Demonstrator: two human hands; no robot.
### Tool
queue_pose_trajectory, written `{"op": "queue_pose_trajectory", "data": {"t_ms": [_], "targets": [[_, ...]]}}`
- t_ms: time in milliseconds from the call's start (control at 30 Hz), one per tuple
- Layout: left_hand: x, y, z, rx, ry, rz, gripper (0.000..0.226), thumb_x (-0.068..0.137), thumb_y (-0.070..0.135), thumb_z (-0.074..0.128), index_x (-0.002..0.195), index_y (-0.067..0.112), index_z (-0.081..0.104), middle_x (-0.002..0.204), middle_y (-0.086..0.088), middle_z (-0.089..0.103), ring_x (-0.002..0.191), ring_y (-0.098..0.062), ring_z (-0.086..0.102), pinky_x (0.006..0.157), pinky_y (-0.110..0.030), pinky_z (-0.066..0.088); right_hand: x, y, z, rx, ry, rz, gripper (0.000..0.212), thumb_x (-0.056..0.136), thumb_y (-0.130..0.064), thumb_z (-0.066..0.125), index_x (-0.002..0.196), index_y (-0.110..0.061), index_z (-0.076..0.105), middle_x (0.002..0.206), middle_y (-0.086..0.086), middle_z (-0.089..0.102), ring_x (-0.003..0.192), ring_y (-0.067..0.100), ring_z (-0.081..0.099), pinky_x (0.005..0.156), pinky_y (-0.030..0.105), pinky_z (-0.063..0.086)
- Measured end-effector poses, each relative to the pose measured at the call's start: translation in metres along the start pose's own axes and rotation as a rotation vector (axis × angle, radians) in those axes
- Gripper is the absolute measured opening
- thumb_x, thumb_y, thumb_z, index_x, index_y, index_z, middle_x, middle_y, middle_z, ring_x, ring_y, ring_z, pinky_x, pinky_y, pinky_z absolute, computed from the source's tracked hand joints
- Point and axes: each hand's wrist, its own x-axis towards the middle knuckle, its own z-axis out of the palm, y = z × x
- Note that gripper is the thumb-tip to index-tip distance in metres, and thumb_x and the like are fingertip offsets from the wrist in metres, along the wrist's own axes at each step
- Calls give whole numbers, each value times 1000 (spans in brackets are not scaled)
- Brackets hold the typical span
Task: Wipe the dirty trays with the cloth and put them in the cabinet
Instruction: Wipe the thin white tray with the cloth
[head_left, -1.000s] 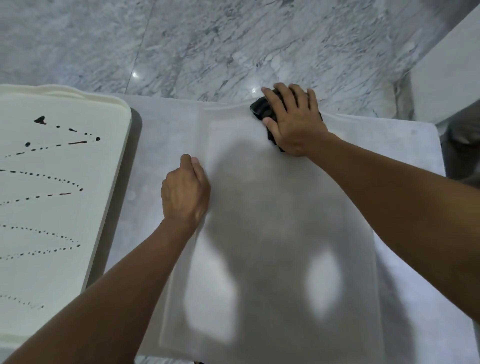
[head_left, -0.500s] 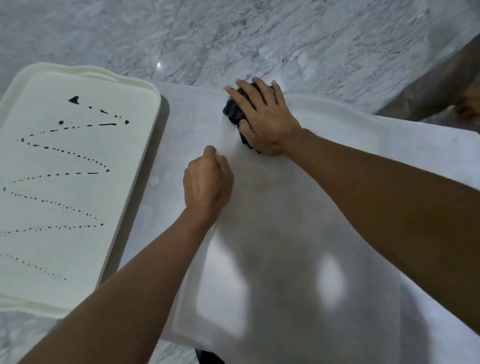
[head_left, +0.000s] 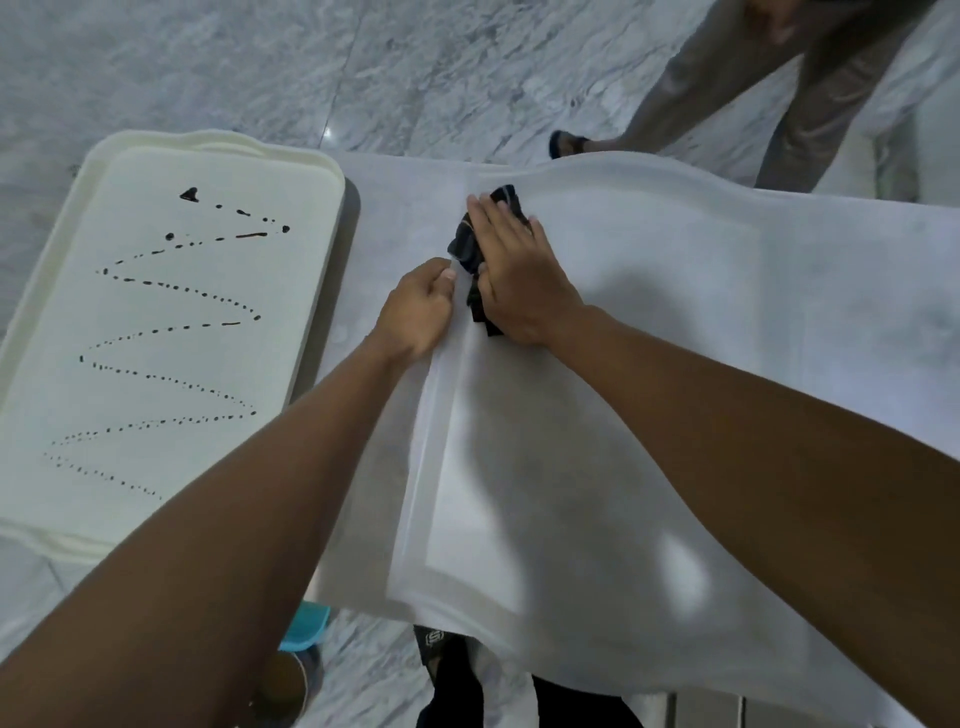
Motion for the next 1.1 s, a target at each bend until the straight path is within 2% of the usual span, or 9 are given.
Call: {"op": "queue_pose_trajectory", "data": {"t_ms": [167,267,533,600,733,800,900,1000,1100], "targets": [[-4,19,-20,-283,-197,-269,28,99,8,35,99,15,62,60,6,63,43,-5,56,46,-19,48,-28,-19,1,61,-29,17,70,95,-15,42,159,-4,18,167,10,19,155,26,16,123,42,16],[-5,27,-27,-257,-259,-344,25,98,12,40,97,18,65,78,-5,66,49,-10,63,48,-26,54,-53,-33,7,78,-43,19,71,92,-15,43,159,-5,20,166,9,22,154,26,18,122,43,19],[-9,29,-25,-158,-187,-327,21,104,20,40,101,17,60,77,-7,57,59,-20,54,41,-24,49,-138,-86,25,154,37,83,73,95,-37,49,157,-6,26,165,6,26,155,22,16,124,37,11],[-12,28,-24,-131,-156,-286,22,105,21,38,100,17,59,79,-8,56,62,-22,52,47,-27,51,-155,-98,33,204,-9,113,95,87,-58,58,158,-6,21,166,4,21,156,22,10,125,41,11],[-33,21,-28,13,-204,-224,37,105,35,40,110,7,64,97,-15,62,89,-32,63,84,-42,55,-163,-108,33,186,-61,156,124,72,-83,61,159,-9,15,168,1,16,157,19,6,125,45,13],[-47,16,-31,170,-329,-292,45,102,41,48,102,0,66,96,-17,68,85,-35,69,73,-45,61,-163,-108,28,163,-53,163,127,70,-85,62,159,-7,15,168,3,16,157,20,7,125,46,13],[-63,8,-35,73,-494,-435,35,101,35,56,97,1,62,93,-17,66,72,-30,69,49,-37,61,-165,-116,29,153,-93,199,129,71,-85,61,161,-8,8,170,3,7,157,18,0,125,48,9],[-67,10,-30,27,-416,-407,28,103,28,54,105,0,52,89,-15,55,69,-28,61,35,-34,54,-177,-126,30,175,-108,253,126,73,-84,60,161,-9,10,170,3,5,157,17,-2,125,49,9],[-70,9,-23,21,-366,-396,32,104,25,53,85,-1,50,82,-13,52,65,-28,56,27,-34,47,-213,-144,40,130,-52,203,121,72,-85,59,158,-9,20,168,4,16,156,20,6,124,46,15]]}}
